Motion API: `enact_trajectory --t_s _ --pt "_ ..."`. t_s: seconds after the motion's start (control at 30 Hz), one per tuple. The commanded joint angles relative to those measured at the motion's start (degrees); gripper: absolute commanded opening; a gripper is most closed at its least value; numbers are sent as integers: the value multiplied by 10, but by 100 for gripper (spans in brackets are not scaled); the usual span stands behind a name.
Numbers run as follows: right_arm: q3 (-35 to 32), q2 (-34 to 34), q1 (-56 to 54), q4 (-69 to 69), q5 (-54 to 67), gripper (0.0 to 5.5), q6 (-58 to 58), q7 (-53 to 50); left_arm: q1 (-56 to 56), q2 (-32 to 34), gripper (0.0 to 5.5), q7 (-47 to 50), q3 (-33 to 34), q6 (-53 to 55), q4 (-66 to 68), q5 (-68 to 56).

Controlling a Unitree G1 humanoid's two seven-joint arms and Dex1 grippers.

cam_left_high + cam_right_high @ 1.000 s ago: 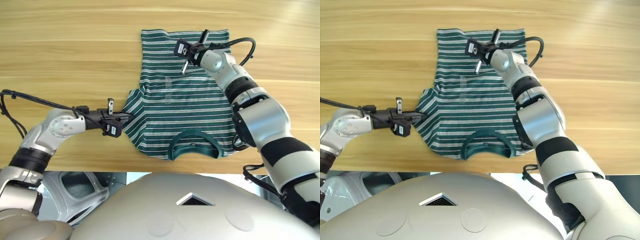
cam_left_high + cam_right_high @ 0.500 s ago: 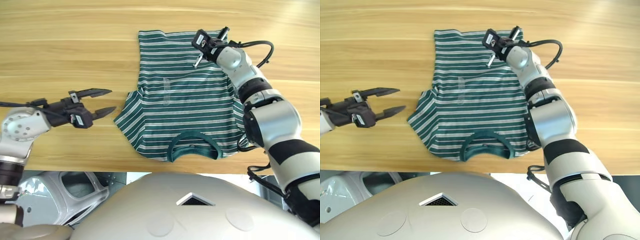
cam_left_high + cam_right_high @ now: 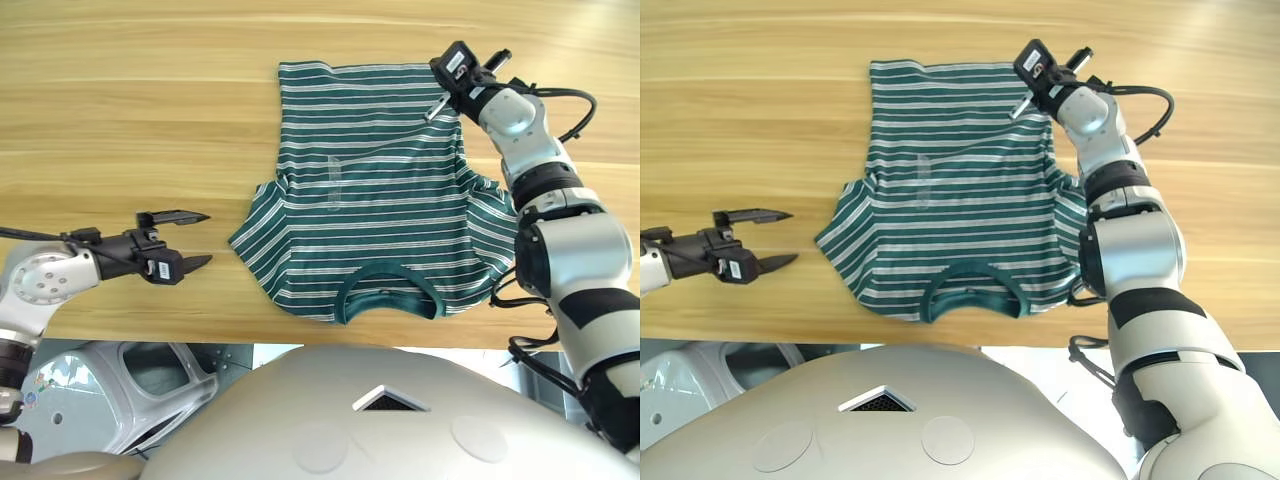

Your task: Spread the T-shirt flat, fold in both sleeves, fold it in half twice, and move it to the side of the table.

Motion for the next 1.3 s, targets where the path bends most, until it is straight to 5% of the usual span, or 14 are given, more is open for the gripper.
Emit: enact_trajectory --t_s 0.03,0.7,1.3 --pt "-5 -4 5 -9 9 0 -4 9 -2 -19 361 -15 -39 23 -1 38" --pt "-3 1 14 -20 15 0 -8 18 -41 -27 4 -8 -70 37 17 56" --pt "0 10 15 -8 17 0 -4 14 -43 -15 4 19 -35 -23 -40 27"
